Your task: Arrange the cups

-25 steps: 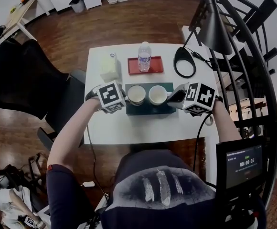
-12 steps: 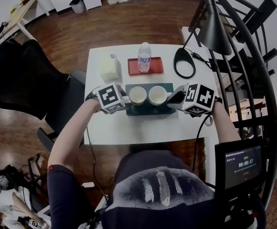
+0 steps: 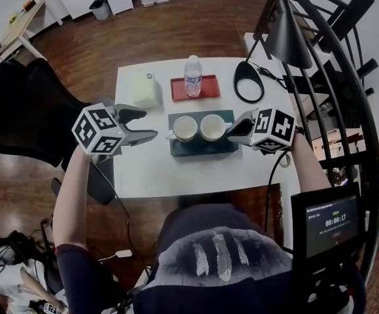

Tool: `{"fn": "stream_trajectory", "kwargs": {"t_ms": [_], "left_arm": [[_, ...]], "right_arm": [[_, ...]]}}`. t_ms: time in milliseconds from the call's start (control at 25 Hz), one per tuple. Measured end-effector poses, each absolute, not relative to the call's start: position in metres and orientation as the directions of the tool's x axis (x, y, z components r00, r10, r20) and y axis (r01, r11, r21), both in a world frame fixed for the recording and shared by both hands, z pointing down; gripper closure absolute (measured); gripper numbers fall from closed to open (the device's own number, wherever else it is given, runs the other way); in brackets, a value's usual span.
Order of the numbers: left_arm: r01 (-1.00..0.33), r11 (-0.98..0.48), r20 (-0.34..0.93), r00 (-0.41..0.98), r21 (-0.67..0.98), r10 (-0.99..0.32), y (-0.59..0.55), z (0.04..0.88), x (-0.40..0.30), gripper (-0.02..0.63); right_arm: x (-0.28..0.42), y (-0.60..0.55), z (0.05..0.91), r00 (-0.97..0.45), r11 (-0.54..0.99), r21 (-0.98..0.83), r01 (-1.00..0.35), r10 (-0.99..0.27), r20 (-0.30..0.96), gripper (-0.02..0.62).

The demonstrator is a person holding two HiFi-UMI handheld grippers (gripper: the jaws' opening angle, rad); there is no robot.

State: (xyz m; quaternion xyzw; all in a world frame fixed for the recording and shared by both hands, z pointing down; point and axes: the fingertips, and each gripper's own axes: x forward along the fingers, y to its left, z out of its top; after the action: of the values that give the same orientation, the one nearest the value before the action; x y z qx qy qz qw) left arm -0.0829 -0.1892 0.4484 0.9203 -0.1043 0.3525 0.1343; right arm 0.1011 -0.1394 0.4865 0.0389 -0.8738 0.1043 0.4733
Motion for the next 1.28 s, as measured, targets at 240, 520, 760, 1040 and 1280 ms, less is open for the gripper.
{"fn": "stream_trajectory", "kwargs": {"t_ms": [240,520,760,1040,1280], "left_arm": [[-0.23,-0.967,0.549,0.825,0.11,-0.134,-0.19,0.393,-0.047,0.315],[-0.273,-0.961,0.451,0.863,0.04,-0.227,-0.188,0.363,-0.022,0.592],[-0.333,-0.937,0.395,0.878,0.103,-0.269,-0.183,0.366,-0.021,0.592],[-0.326,-0.922,0.25,0.929,0.211,-0.271,-0.172,0.362,-0.018,0.592],[-0.334,-0.922,0.267,0.923,0.195,-0.277,-0.174,0.363,-0.022,0.592]], "right_arm": [[0.088,-0.147,0.471,-0.586,0.982,-0.111,-0.151,0.002,0.81,0.592],[0.081,-0.141,0.459,-0.625,0.988,-0.079,-0.132,-0.021,0.78,0.592],[0.082,-0.141,0.458,-0.644,0.988,-0.062,-0.145,-0.047,0.764,0.592],[0.069,-0.153,0.443,-0.712,0.985,0.001,-0.174,-0.127,0.691,0.592],[0.067,-0.166,0.438,-0.708,0.982,0.051,-0.182,-0.166,0.686,0.592]]}}
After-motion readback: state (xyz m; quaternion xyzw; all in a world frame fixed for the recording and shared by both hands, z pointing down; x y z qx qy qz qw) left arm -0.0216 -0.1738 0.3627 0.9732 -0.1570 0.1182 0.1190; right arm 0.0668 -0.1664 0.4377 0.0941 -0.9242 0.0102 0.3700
